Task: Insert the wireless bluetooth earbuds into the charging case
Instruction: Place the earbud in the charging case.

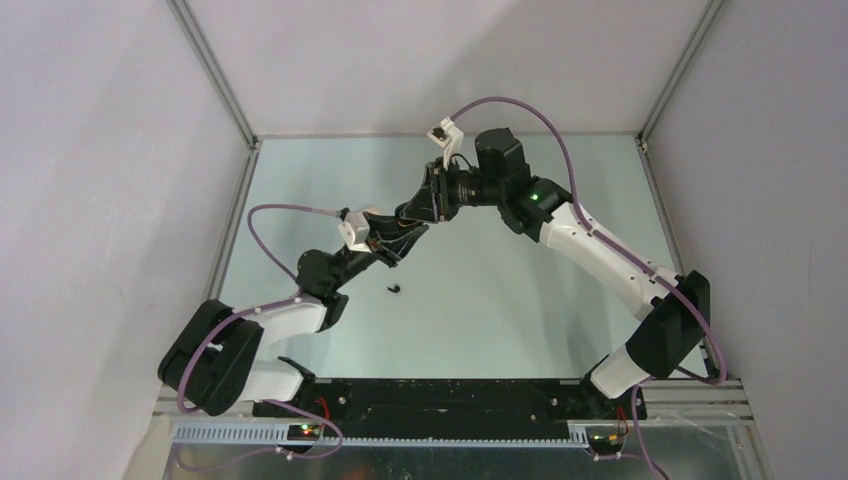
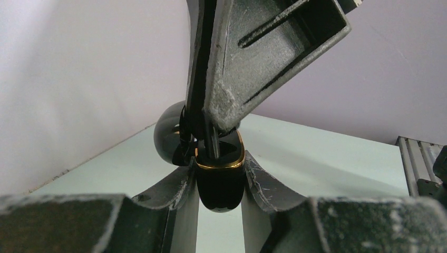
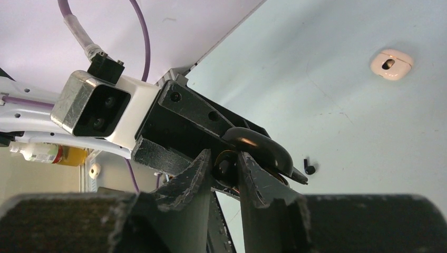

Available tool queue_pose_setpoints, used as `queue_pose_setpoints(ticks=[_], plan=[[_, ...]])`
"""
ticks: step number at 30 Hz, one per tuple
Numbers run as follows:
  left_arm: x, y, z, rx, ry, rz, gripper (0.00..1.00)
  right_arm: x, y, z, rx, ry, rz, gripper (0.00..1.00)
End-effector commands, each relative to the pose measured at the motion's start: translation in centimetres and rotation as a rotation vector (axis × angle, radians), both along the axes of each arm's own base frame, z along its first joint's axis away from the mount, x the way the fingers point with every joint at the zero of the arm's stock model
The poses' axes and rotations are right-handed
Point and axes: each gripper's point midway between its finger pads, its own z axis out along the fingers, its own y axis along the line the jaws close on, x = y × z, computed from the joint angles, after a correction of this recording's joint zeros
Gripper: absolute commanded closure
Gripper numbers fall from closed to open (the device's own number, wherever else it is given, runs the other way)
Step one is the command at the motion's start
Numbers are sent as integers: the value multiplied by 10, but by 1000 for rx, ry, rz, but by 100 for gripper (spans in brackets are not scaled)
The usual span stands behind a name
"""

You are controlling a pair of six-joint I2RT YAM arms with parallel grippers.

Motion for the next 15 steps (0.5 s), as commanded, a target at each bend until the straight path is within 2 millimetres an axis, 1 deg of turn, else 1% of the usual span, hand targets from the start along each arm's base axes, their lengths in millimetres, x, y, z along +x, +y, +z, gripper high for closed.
queue_pose_setpoints(ticks=[1,6,7,10,15], plan=[[-9,-1,19,-25,-79,-19,100,1,5,15,15,-57,8,71],[-9,-1,19,-26,-80,-17,100,0,5,15,15,-62,14,71],[-8,-1,18,-25,-78,-17,100,1,5,16,8,-105,25,71],[-9,-2,18,-23,-79,-20,100,-2,7,15,5,-73,18,71],[-8,-2,16,-19,-74,-21,100,-3,10,16,-21,-116,13,72]])
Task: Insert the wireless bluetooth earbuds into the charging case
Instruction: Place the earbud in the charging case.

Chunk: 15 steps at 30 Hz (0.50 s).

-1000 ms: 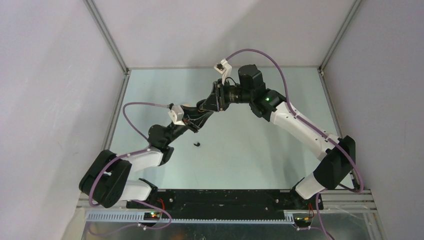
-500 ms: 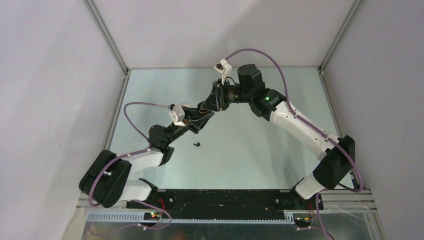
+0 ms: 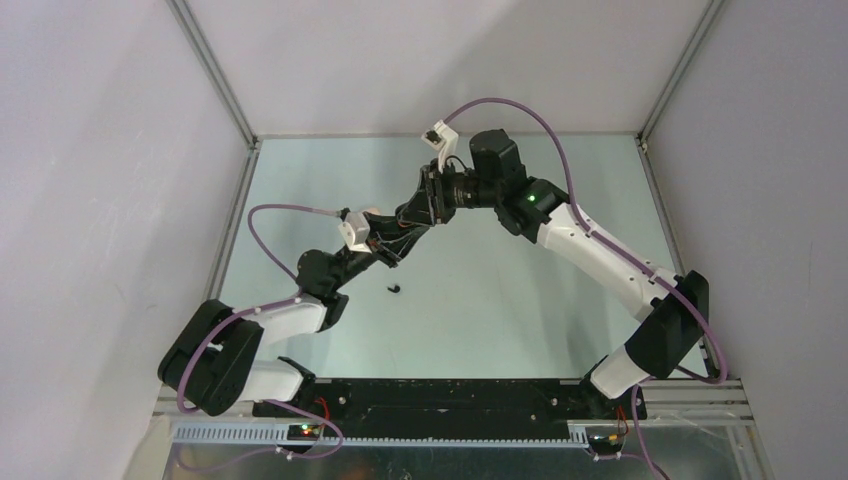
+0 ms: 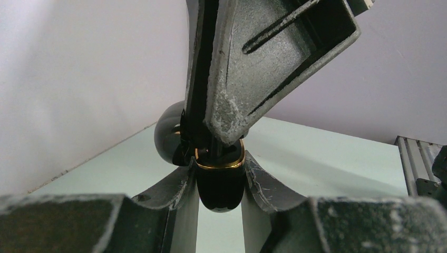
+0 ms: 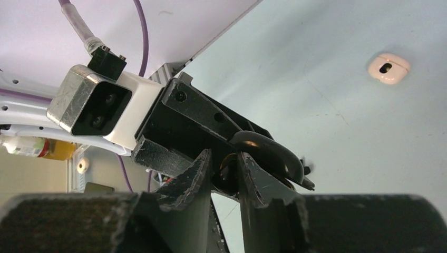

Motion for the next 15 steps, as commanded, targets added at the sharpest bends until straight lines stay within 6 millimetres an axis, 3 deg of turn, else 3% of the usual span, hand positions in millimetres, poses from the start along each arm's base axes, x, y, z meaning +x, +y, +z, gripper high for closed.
queue_pose_setpoints(ticks=[1,15], plan=[[-7,-1,16,-20,-74,-17,100,1,6,17,-4,-87,-6,73],[-11,-4,15,-12,-74,-32,100,3,10,22,-61,-164,-36,73]])
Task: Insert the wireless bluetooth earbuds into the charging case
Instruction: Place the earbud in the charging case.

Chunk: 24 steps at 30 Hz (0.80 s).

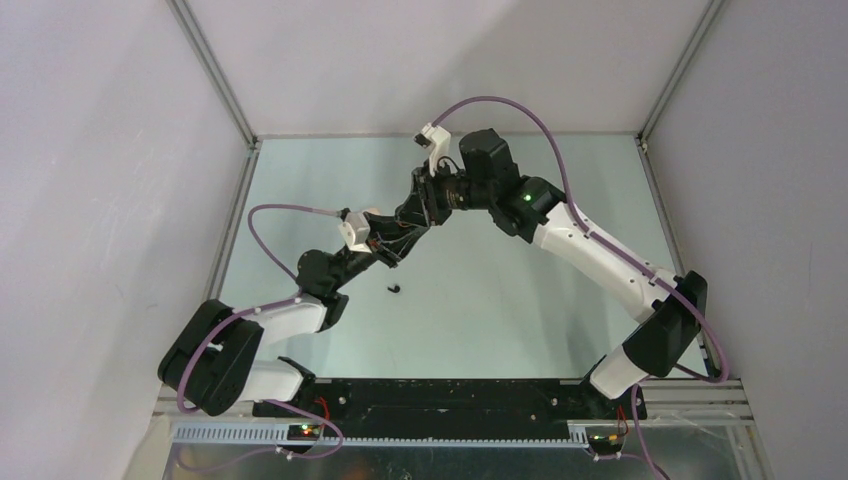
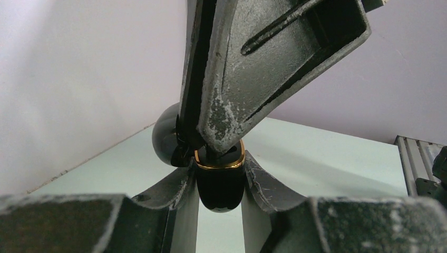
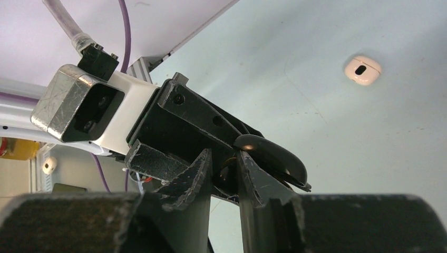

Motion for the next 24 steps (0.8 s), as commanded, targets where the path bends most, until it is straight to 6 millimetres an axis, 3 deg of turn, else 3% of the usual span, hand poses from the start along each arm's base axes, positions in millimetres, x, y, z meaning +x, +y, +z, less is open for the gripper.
queue_pose_setpoints(ticks=[1,18,24], plan=[[-10,-4,14,-12,-72,-32,100,3,5,20,13,-76,-5,73],[-14,-9,11,-21,-50,-60,100,7,0,33,-7,-134,-25,69],[-15,-9,11,-20,-53,-62,100,2,-3,52,3,-171,-6,69]])
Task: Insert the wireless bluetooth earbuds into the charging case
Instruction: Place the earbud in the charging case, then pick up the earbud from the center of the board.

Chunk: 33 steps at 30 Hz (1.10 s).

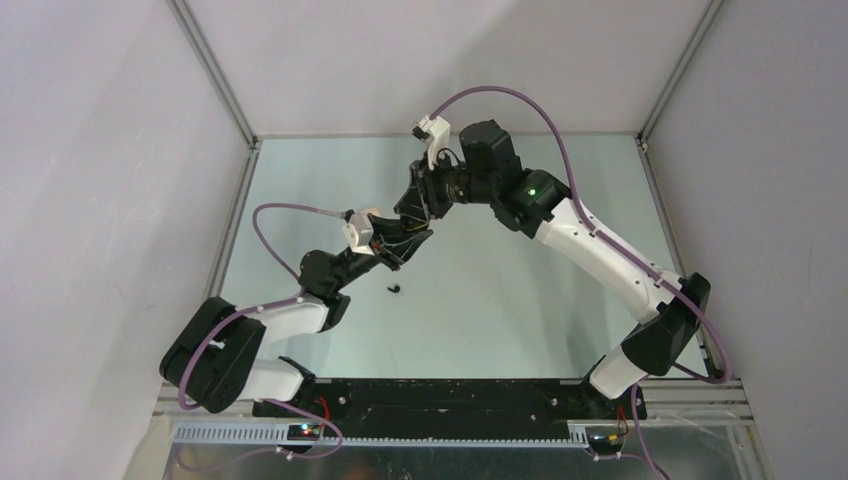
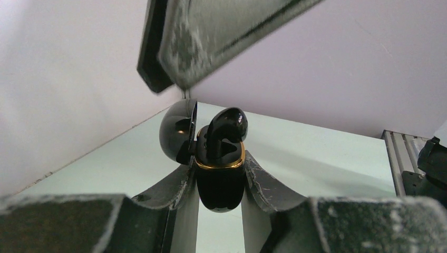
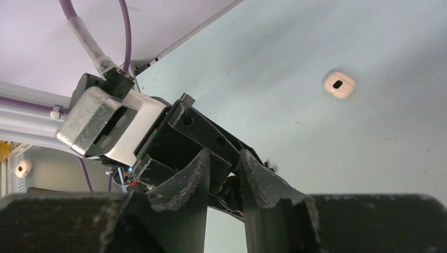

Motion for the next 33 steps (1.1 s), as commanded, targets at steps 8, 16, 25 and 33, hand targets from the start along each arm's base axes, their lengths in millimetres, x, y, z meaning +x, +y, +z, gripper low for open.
queue_pose_setpoints(ticks=[8,16,25,33], plan=[[-9,0,18,-35,-69,-18,100,-19,-11,48,49,-137,72,70],[-11,3,25,-42,-93,-9,100,-38,-16,30,42,-148,159,70],[-9,6,26,-43,-96,3,100,-46,-19,22,33,-159,199,75],[-10,7,27,-45,-101,-1,100,-43,-21,19,19,-169,183,79]])
